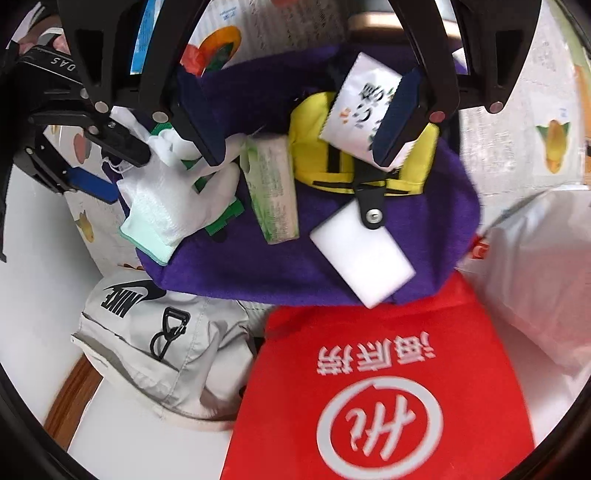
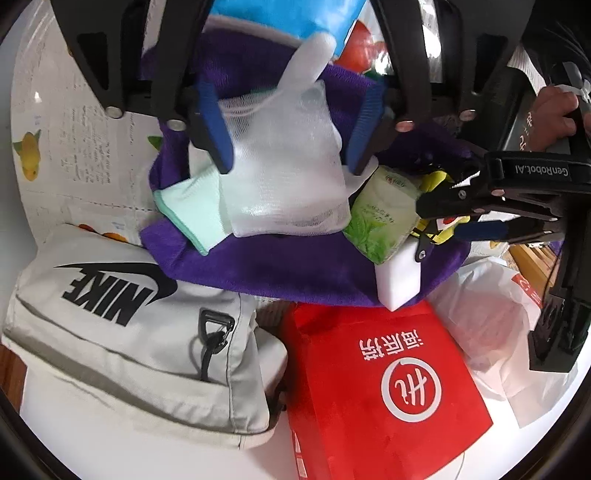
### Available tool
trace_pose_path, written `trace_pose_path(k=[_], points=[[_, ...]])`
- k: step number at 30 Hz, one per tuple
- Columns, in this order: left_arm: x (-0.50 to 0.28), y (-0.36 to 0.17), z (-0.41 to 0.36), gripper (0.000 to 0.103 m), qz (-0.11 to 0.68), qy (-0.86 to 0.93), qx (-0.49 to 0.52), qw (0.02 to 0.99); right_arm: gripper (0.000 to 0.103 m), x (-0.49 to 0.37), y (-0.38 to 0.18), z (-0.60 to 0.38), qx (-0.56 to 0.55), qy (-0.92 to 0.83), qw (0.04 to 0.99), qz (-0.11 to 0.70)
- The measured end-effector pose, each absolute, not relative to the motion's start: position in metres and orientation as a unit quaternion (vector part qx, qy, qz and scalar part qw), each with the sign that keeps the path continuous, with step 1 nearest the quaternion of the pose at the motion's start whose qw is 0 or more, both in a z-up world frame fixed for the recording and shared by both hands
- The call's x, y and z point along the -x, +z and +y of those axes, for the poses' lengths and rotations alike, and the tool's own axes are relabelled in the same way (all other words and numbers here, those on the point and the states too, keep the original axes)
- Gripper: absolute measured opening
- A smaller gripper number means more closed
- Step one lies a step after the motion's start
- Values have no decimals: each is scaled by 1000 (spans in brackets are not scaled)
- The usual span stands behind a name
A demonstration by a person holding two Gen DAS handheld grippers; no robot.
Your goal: Organize soft objects
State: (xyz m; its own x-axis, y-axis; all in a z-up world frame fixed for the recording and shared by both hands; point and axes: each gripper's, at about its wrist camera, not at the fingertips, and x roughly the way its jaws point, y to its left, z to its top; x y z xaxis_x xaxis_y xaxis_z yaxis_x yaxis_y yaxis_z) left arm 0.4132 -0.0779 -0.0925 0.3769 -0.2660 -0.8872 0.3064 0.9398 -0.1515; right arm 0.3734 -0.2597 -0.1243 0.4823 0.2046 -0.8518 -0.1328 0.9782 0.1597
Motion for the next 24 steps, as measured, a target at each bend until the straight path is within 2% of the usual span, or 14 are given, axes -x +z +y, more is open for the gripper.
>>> trace_pose_path(k=[8,10,15,24], points=[[-370,-62,-64,96,512,-135,-41,847,82,-333,-89,-258,-16,66,878,474],[-354,-53,-58,96,508,-123,-42,852,83,-322,-80,-256,-19,63,881,469],[-312,-34,-49,96,495,-110,-30,861,98,-285,-55,-247,-20,51,892,448],[-220,8,-35,96,441,-76,-46,893,101,-207,-18,-251,-34,25,901,431]])
